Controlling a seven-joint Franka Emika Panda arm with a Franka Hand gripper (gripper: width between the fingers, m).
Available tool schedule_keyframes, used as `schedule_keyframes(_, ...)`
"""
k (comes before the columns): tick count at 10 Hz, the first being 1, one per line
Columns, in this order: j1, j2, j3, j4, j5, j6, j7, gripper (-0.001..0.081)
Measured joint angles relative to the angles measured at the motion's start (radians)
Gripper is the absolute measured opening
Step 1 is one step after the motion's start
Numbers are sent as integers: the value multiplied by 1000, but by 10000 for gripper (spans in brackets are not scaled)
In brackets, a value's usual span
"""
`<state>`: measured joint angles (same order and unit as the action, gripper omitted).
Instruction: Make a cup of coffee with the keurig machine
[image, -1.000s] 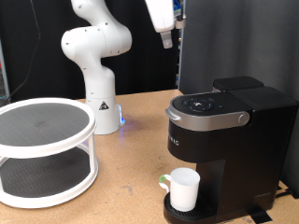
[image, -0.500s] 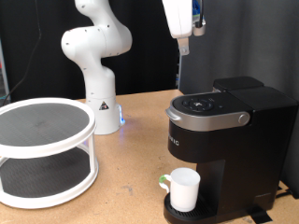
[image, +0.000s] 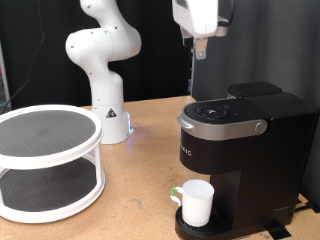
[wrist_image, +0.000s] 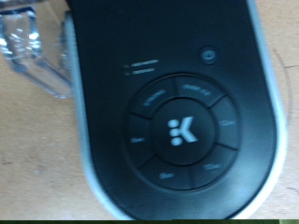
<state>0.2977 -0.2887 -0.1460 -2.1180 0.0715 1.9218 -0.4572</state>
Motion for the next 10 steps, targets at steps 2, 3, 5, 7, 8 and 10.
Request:
schedule_keyframes(2,0,7,17,-4,-18,50,0,805)
schedule_keyframes(3,0,13,22,1,-18,51,1,805)
schedule_keyframes(5,0,37,29,18,-18,51,6,805)
schedule_keyframes(7,0,64,33,39,-18,51,21,805)
schedule_keyframes(8,0,64,33,38,-18,51,18,805)
schedule_keyframes(10,0,66,33,37,-18,52,-84,805)
